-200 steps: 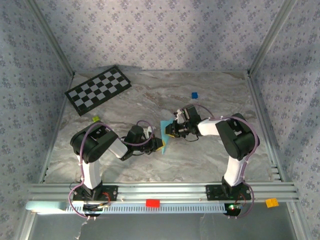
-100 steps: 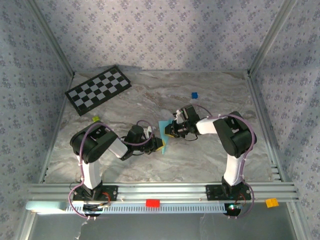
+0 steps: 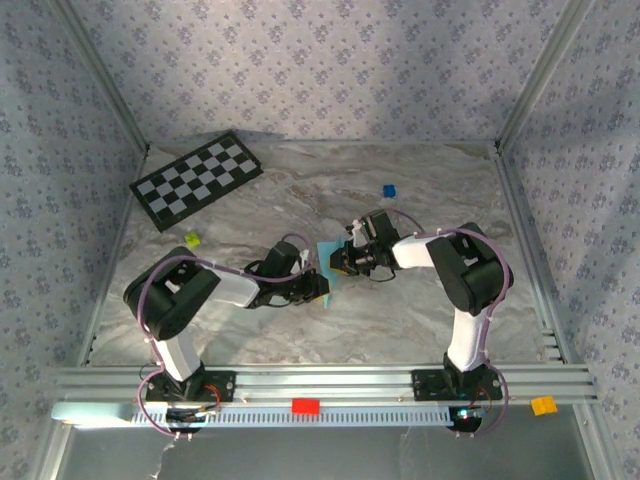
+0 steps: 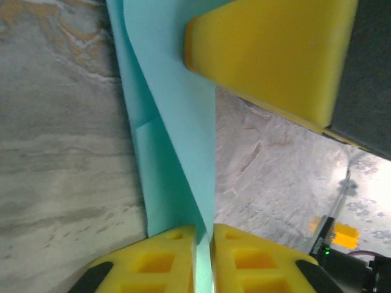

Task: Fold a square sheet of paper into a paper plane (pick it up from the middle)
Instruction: Fold the wing for the fifth time at the center of the table.

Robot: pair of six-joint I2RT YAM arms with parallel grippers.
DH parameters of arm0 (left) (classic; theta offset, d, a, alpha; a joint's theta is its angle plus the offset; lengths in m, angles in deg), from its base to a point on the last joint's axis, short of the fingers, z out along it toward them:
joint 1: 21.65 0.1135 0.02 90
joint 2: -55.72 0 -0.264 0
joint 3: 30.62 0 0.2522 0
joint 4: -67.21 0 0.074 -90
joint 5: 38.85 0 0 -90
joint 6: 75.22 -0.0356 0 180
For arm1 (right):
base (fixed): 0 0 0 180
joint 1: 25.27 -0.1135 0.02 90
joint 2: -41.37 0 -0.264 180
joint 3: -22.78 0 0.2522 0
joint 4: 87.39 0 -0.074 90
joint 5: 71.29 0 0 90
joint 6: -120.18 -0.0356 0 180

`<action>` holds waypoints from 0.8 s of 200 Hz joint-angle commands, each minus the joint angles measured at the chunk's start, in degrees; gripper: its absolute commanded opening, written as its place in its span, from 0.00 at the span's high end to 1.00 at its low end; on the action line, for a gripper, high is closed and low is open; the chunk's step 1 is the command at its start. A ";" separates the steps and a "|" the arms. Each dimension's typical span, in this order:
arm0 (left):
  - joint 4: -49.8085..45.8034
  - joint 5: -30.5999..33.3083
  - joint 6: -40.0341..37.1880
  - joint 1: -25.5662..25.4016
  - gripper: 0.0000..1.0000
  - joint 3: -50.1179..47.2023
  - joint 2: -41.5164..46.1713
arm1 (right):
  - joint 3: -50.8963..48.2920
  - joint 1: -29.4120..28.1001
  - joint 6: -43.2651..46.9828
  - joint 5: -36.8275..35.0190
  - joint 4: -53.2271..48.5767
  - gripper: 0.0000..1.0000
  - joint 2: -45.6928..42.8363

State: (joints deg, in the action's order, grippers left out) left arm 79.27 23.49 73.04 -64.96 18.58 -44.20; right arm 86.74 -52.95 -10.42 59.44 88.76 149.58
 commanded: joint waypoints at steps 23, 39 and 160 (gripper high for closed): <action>-14.22 3.45 -3.24 -0.14 0.96 -1.92 -0.51 | -0.84 -0.26 1.22 -3.28 -4.83 0.85 1.84; -14.70 3.62 -3.33 -0.20 0.96 -2.04 0.10 | -1.08 -0.26 1.27 -3.49 -4.86 0.85 1.84; -19.17 3.84 -5.45 -1.80 0.99 -1.32 2.17 | -0.89 -0.60 1.18 -4.01 -5.43 0.85 2.19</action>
State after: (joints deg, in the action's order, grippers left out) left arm 68.62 27.40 68.17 -65.92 18.78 -39.96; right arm 86.74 -53.06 -10.45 59.20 88.67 149.60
